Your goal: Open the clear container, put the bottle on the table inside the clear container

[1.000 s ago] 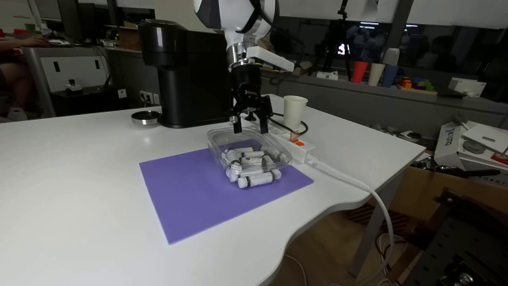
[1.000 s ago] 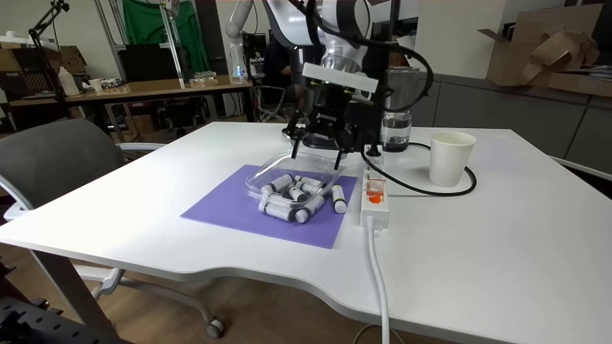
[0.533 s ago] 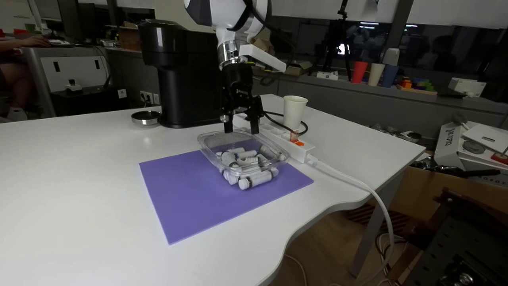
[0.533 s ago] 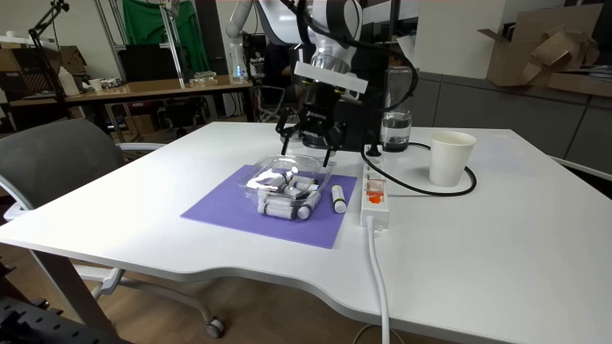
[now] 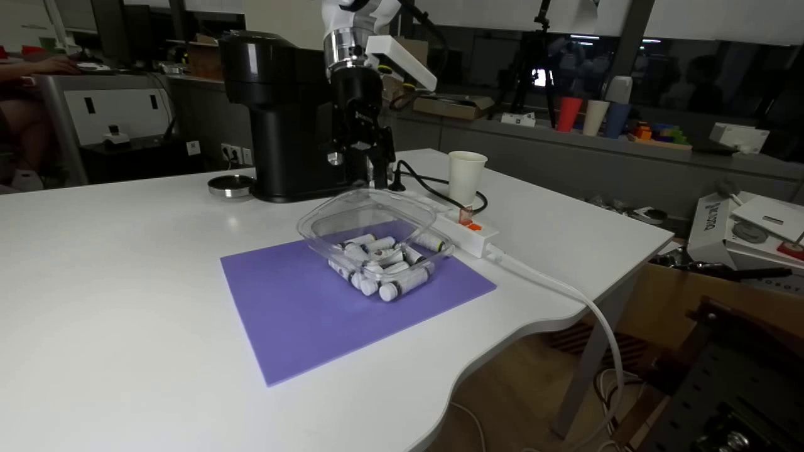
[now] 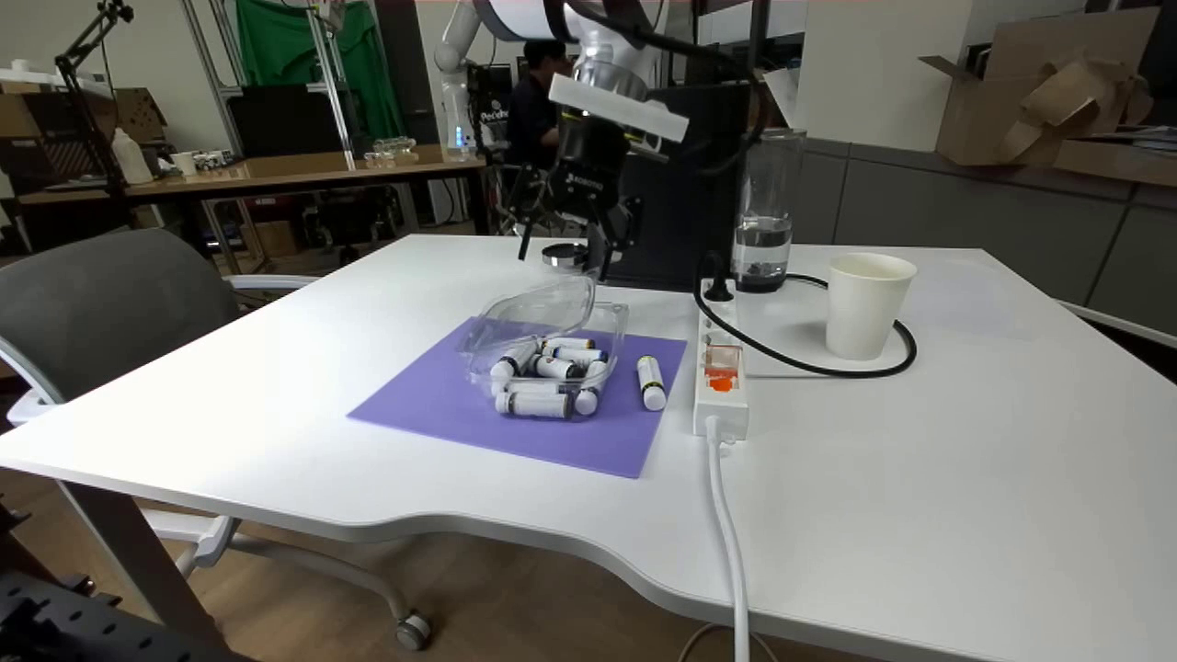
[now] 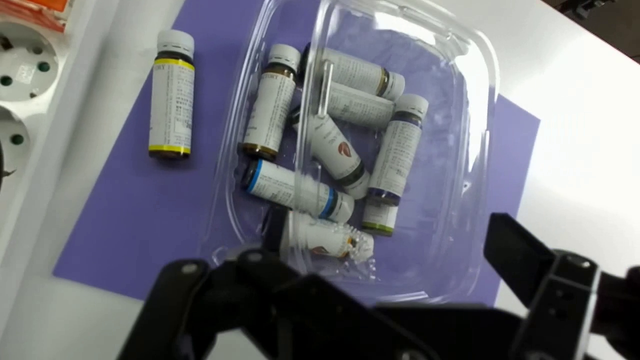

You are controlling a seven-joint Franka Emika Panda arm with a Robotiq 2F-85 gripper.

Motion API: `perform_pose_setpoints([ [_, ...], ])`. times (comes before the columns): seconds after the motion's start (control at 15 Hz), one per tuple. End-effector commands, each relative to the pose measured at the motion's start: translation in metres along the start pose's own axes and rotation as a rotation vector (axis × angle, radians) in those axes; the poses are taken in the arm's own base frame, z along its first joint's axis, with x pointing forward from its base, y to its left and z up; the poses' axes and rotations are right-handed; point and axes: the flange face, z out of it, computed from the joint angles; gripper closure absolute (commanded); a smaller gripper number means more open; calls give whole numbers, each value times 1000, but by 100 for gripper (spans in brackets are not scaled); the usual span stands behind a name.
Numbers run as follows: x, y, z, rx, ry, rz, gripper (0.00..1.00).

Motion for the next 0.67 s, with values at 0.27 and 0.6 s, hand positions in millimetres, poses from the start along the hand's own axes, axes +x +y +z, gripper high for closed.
perform_pose_setpoints([
  [0.27, -16, -47, -15, 96, -8, -167, 0],
  [0.6, -13, -92, -15, 75, -42, -289, 0],
])
